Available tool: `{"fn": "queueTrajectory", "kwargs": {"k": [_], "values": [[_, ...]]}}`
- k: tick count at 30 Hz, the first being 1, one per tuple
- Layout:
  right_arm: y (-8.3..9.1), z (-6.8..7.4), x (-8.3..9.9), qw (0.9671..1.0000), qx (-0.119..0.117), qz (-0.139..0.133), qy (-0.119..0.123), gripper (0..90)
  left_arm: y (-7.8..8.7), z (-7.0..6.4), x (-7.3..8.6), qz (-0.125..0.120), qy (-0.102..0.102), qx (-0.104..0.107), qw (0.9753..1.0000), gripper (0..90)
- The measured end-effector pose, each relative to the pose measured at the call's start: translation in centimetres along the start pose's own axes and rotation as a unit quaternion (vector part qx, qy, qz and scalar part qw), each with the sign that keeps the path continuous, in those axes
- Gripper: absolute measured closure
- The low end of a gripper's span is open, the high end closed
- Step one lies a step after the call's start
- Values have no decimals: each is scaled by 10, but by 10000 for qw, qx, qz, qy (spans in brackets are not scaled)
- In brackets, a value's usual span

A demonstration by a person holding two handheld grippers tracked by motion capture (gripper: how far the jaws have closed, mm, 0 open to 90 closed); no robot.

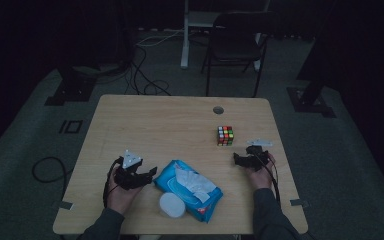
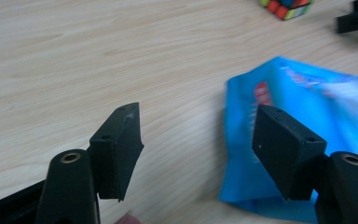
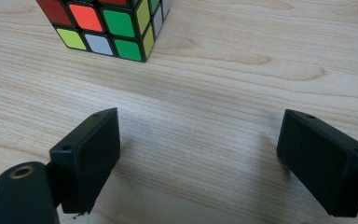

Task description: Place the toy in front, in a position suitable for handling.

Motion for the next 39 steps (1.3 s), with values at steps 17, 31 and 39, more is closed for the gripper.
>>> {"fn": "queueTrajectory", "kwargs": {"k": [17,31,39], "values": [[0,0,0,10000,0,-2,-3,131,-1,-55,-17,-72,-461,731,9962,290],[0,0,0,10000,-1,-4,-8,131,-3,-76,-15,227,-820,553,9948,284],[0,0,0,10000,-1,-3,-4,131,-3,-68,-13,228,-943,421,9944,283]]}}
Point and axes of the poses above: each handheld gripper's, and its own axes: y roughly backward along the jaws, x roughly out of its underside, z roughly to its left, the point moved 3 cm from there along -y, roughly forward along the jaws, and after that the axes turned 13 degrees about -y, right-handed, at the moved point
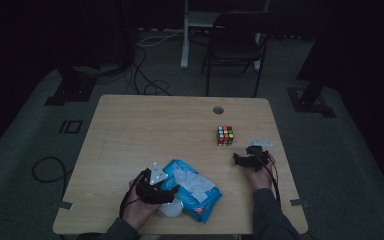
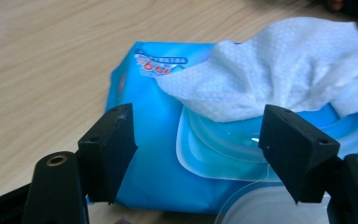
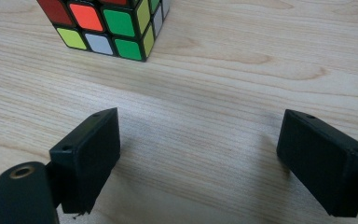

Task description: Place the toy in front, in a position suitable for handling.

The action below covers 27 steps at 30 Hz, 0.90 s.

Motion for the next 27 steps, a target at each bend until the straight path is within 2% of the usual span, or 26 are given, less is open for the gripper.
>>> {"fn": "queueTrajectory", "kwargs": {"k": [3,7,8,13,17,20,27], "values": [[0,0,0,10000,1,0,4,131,1,6,1,52,-28,-122,9999,283],[0,0,0,10000,1,0,5,131,0,22,4,132,16,-337,9993,283],[0,0,0,10000,1,0,5,131,0,22,4,132,16,-337,9993,284],[0,0,0,10000,1,0,5,131,0,37,6,246,182,-497,9983,283],[0,0,0,10000,1,0,5,131,-3,45,7,271,216,-556,9979,283],[0,0,0,10000,1,1,6,131,-8,53,7,306,296,-484,9979,282],[0,0,0,10000,1,0,5,131,-13,60,3,357,198,-487,9980,282]]}}
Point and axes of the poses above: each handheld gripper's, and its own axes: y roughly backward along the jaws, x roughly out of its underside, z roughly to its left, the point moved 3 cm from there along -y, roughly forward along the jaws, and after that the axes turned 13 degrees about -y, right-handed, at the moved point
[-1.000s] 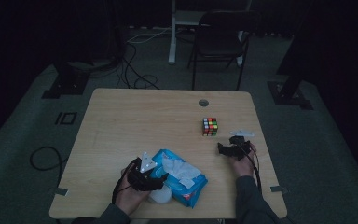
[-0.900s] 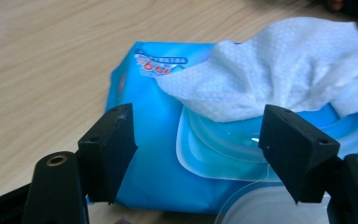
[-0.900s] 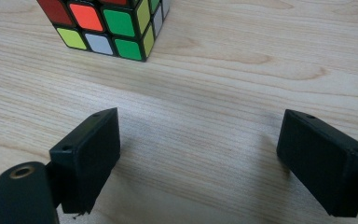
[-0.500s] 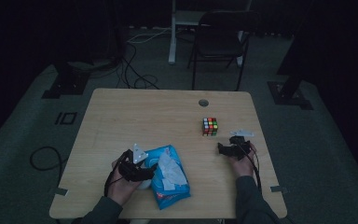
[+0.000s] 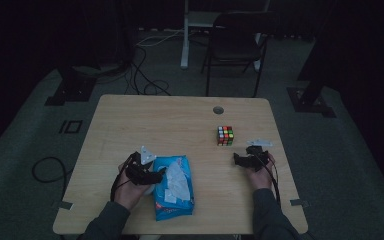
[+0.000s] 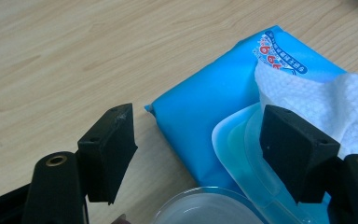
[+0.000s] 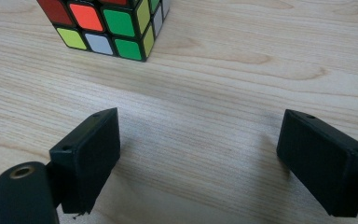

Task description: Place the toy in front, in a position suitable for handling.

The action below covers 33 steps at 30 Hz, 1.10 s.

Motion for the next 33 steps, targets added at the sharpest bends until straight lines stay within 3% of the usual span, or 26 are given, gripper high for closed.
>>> {"fn": "queueTrajectory", "kwargs": {"k": [6,11,13,16,18,21,25,32,33], "values": [[0,0,0,10000,0,0,1,131,-9,16,-5,71,-137,-198,9997,283],[0,0,0,10000,0,0,2,131,-20,35,-13,170,-121,-348,9992,288],[0,0,0,10000,0,1,2,131,-26,46,-15,376,-146,-689,9968,364],[0,0,0,10000,0,1,2,131,-31,61,-16,313,208,-547,9978,364],[0,0,0,10000,0,1,1,131,-27,63,-17,225,302,-538,9978,363],[0,0,0,10000,0,1,1,131,-15,57,-19,43,356,-439,9984,355],[0,0,0,10000,0,1,-1,131,3,39,-17,-164,325,-264,9990,348],[0,0,0,10000,0,1,0,131,21,-2,3,-183,276,72,9994,337],[0,0,0,10000,0,0,1,131,21,-2,3,-183,276,72,9994,337]]}}
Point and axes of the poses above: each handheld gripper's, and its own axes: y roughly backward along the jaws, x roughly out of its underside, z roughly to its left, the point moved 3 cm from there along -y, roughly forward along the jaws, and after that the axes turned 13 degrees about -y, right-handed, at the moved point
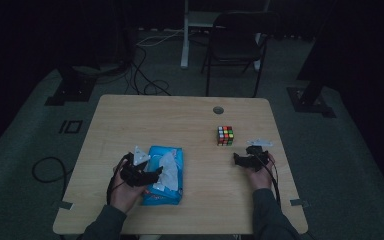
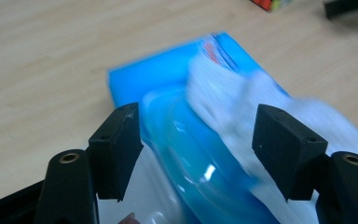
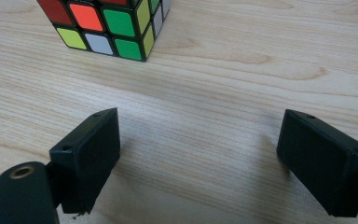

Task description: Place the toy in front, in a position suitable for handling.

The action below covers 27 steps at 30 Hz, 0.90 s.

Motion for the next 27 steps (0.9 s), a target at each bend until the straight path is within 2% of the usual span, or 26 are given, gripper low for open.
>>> {"fn": "queueTrajectory", "kwargs": {"k": [2,3,4,6,8,10,14,15,16,18,19,20,21,22,23,24,25,27], "values": [[0,0,0,10000,0,0,0,131,0,-4,2,34,-44,-18,10000,337],[0,0,0,10000,1,1,-2,131,-3,-10,7,173,-236,-148,9995,337],[0,0,0,10000,0,1,-1,131,-3,-10,8,189,-246,-184,9993,338],[0,0,0,10000,1,1,-1,131,-5,-5,10,323,-288,-398,9983,351],[0,0,0,10000,0,1,-1,132,-7,0,12,300,-214,-260,9990,349],[0,0,0,10000,0,0,-1,131,-9,3,14,302,-269,-272,9988,347],[0,0,0,10000,0,1,-1,131,-11,13,14,349,-328,-384,9981,347],[0,0,0,10000,0,1,-1,131,-12,26,15,420,-306,-529,9972,347],[0,0,0,10000,0,1,-1,131,-12,26,15,420,-306,-529,9972,347],[0,0,0,10000,0,1,-1,131,-15,44,18,509,-197,-704,9960,348],[0,0,0,10000,0,1,-1,131,-15,44,18,509,-197,-704,9960,351],[0,0,0,10000,0,0,1,131,-18,56,20,520,-46,-714,9961,364],[0,0,0,10000,0,0,1,131,-18,56,20,520,-46,-714,9961,374],[0,0,0,10000,0,1,0,131,-19,62,22,504,-3,-719,9961,372],[0,0,0,10000,0,0,0,131,-21,70,26,449,80,-634,9969,372],[0,0,0,10000,0,0,1,131,-21,72,27,426,143,-613,9971,372],[0,0,0,10000,0,0,1,131,-21,72,27,426,143,-613,9971,373],[0,0,0,10000,0,1,0,131,-21,78,32,452,321,-703,9960,377]]}}
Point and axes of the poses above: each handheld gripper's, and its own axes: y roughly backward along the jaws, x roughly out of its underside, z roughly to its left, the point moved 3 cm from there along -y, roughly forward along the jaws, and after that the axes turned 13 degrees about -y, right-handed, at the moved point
